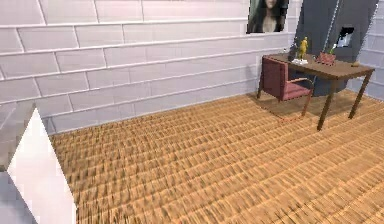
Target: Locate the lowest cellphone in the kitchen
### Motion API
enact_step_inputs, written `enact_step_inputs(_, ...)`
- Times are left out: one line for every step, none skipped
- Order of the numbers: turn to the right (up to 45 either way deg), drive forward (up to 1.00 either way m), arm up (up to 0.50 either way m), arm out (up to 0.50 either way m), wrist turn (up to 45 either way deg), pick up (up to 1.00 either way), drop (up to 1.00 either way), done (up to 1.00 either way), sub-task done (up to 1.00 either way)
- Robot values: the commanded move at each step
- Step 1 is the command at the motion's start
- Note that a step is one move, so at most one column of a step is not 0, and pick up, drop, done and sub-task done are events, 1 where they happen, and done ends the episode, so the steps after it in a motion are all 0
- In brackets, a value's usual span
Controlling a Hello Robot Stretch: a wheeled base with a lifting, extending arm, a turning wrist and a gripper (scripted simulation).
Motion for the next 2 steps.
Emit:
enact_step_inputs(0.0, 0.7, 0.0, 0.0, 0.0, 0.0, 0.0, 0.0, 0.0)
enact_step_inputs(-24.0, 0.0, 0.0, 0.0, 0.0, 0.0, 0.0, 0.0, 0.0)
